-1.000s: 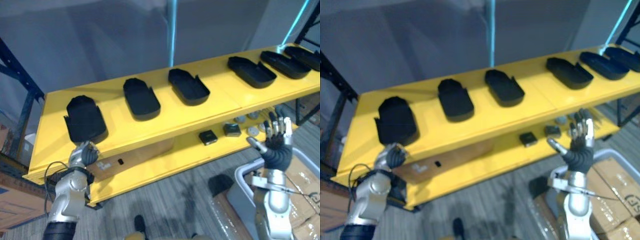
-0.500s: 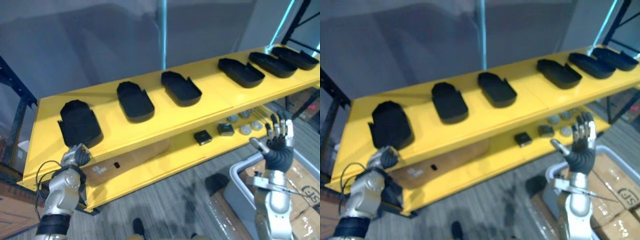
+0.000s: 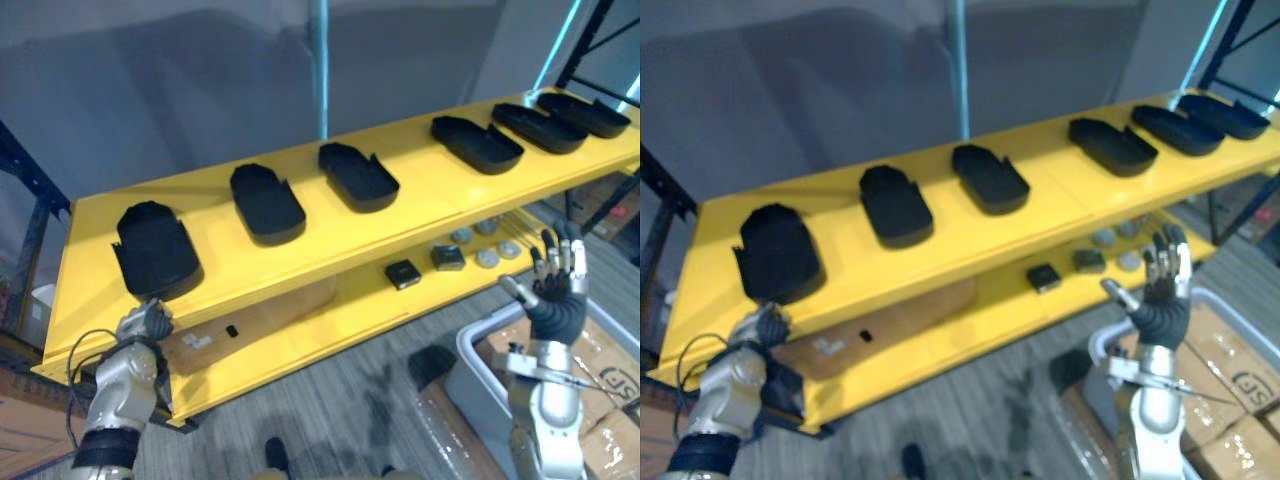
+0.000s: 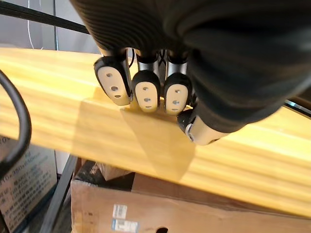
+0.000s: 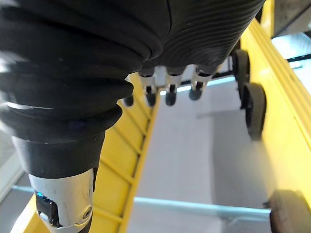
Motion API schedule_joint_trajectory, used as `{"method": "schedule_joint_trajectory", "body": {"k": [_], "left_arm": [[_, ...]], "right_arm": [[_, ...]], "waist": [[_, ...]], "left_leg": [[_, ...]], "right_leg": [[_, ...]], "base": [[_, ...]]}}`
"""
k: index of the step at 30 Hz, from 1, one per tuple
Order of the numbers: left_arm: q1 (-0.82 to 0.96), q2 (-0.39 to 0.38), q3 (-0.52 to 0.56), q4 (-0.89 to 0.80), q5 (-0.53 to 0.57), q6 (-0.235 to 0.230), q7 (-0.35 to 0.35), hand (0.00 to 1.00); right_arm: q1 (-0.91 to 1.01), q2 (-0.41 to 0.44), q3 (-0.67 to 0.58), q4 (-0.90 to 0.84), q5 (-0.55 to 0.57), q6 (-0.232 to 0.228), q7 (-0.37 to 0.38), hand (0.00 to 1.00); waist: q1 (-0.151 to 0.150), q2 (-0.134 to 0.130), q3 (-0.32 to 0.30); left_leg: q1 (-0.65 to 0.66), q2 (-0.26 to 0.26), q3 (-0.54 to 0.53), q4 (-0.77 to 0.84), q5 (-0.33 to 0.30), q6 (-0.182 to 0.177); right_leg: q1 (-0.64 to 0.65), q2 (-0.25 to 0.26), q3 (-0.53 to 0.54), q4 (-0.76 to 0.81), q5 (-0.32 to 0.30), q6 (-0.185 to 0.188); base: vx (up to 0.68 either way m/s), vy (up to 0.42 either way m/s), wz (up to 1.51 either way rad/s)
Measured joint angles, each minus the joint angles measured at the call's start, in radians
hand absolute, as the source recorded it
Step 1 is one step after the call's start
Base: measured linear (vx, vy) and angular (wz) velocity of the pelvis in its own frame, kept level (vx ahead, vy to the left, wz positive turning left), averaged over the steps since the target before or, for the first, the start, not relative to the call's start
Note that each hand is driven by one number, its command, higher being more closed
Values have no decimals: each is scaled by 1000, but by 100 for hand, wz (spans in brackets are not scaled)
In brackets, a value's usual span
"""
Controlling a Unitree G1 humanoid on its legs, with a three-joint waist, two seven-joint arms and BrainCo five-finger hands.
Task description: Walk over and take plastic housings, then place them on the shelf
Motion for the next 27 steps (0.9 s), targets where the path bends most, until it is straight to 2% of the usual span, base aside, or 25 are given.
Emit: {"method": "schedule_joint_trajectory", "body": {"k": [13,22,25,27], "left_arm": [[-4,9,-20,50,-3,-8,85,100],[-17,13,-24,58,-4,-6,85,100],[-22,43,-57,71,-7,-5,87,100],[-25,43,-57,79,-11,-2,93,100]], "right_arm": [[0,-3,2,0,3,0,2,0],[0,-3,13,0,8,1,2,0],[0,-4,13,0,8,1,1,0],[0,-9,16,0,8,2,1,0]], "waist": [[0,-5,-4],[2,-12,-8],[0,-12,-8],[0,-13,-8]], "left_leg": [[3,4,4,0,0,-2],[-5,3,3,0,1,-4],[-5,3,3,0,0,-5],[-6,1,3,0,-7,-24]], "right_leg": [[-3,-3,15,2,1,-1],[-15,-4,17,10,1,-1],[-17,-5,19,12,1,-2],[-19,-8,22,10,2,-3]], "base": [[-3,-2,-2],[0,0,0],[-6,1,-1],[-15,3,-5]]}}
